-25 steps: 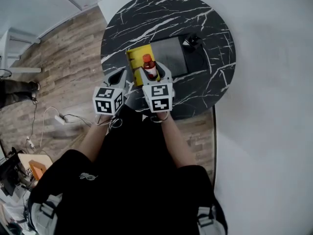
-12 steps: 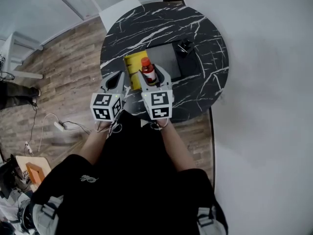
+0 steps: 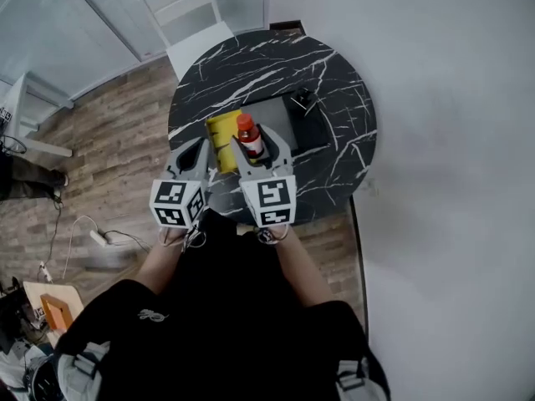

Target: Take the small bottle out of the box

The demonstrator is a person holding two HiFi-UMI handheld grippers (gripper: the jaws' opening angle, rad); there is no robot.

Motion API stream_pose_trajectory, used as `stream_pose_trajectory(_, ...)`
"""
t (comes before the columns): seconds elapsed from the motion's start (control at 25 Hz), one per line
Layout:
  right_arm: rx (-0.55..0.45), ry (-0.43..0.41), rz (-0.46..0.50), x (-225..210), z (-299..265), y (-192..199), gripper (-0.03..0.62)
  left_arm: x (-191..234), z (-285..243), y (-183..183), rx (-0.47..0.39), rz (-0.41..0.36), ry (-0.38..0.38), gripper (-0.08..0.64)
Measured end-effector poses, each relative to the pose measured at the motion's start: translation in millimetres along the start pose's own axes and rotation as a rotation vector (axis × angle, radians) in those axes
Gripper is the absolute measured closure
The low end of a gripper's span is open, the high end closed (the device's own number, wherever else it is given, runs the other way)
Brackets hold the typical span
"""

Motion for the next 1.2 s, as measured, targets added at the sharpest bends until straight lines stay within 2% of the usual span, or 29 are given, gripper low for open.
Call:
stream_pose_trajectory(0.36,-0.137,0.014,0.033,-2.2,19.2,-47.0,0.380,-7.0,16.9,-42.1,-0.122,-0.028,-0.002,0.561)
stream_pose_trajectory(0.8,-0.272,-0.006,0.063,3.8,32.6,-103.9,0.380,-5.5,36.0,-90.1,-0.251,-0.072,-0.018,0.561)
stream_pose_trajectory(1.2,-0.326,0.002,0.120,9.6,38.2,-122.4,0.380,2.3,47.6,-103.1,-0.300,-0.074,-0.046,0.561)
Point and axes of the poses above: the fingertips, and each gripper's own axes: z backward along the fingers, x to its left, y out of its underside, the point moved 5 cm from there along z, backward along the fingers, and after that the axes turned 2 degrees about x, right-handed, at the moved point
